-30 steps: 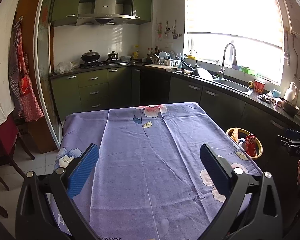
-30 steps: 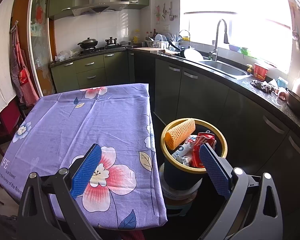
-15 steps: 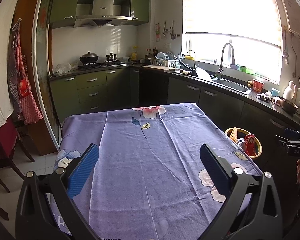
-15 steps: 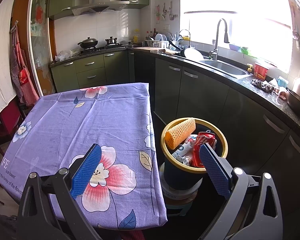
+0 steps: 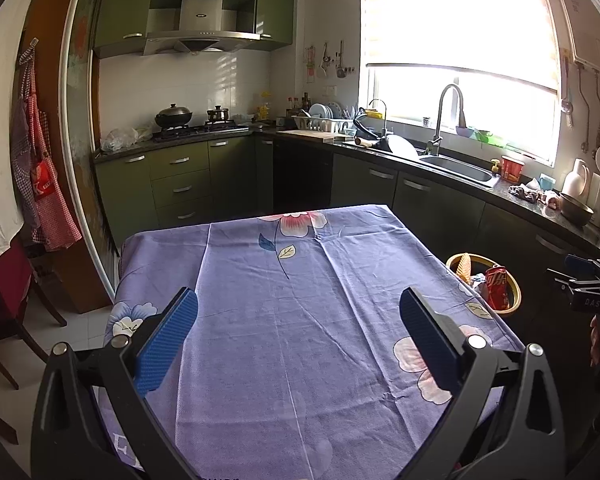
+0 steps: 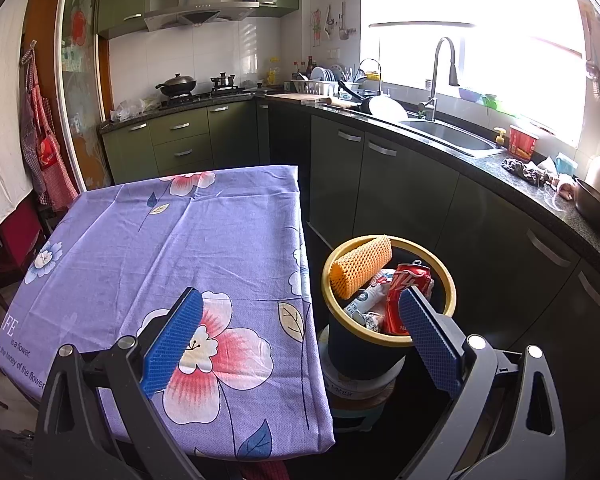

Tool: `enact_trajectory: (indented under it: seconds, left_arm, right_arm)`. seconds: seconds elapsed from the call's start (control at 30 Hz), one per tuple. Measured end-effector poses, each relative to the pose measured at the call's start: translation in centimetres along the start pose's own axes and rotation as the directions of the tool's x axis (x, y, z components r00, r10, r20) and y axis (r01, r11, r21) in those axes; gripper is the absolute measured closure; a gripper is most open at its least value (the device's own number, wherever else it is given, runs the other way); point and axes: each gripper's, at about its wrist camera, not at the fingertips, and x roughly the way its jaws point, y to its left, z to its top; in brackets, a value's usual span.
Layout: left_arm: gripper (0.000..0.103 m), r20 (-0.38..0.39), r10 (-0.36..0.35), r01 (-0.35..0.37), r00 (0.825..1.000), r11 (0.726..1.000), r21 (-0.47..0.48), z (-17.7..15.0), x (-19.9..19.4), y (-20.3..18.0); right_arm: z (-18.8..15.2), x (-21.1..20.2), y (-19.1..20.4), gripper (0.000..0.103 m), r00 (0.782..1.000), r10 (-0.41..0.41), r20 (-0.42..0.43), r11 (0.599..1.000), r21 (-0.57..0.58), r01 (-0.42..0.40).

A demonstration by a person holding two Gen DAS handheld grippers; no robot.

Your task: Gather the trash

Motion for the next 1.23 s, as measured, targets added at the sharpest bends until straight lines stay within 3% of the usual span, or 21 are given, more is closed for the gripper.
enact_trajectory:
  seconds: [0.4, 0.83, 1.1, 1.23]
  left_arm:
    - [0.007, -0.024, -0.05, 0.049, 0.998, 0.999, -0.019, -0.1, 0.5, 0.2]
    - [0.007, -0.007, -0.024, 0.023, 1.0, 1.0, -0.011, 0.0, 0.9, 0.2]
    - [0.007, -0.061, 0.002, -0.001, 0.998, 1.0, 0.006, 0.1, 2.5, 0.1]
    - [0.007, -0.12, 0.008, -0.006, 0.993, 1.0, 0.017, 0.2, 5.2, 0.8]
  right_arm:
    - [0.0, 0.0, 0.0, 0.006, 1.0, 0.0, -0.001, 1.0, 0.0, 0.0]
    - [0.0, 0.1, 0.0, 0.006, 1.0, 0.001, -0.004, 1.0, 0.001, -0.001]
    - [-0.4, 1.0, 0.3, 0.006, 1.0, 0.008, -0.013, 1.0, -0.001, -0.008]
    - [0.2, 2.8, 0.8, 0.006, 0.999, 0.032, -0.032, 0.999, -0.002, -0.032]
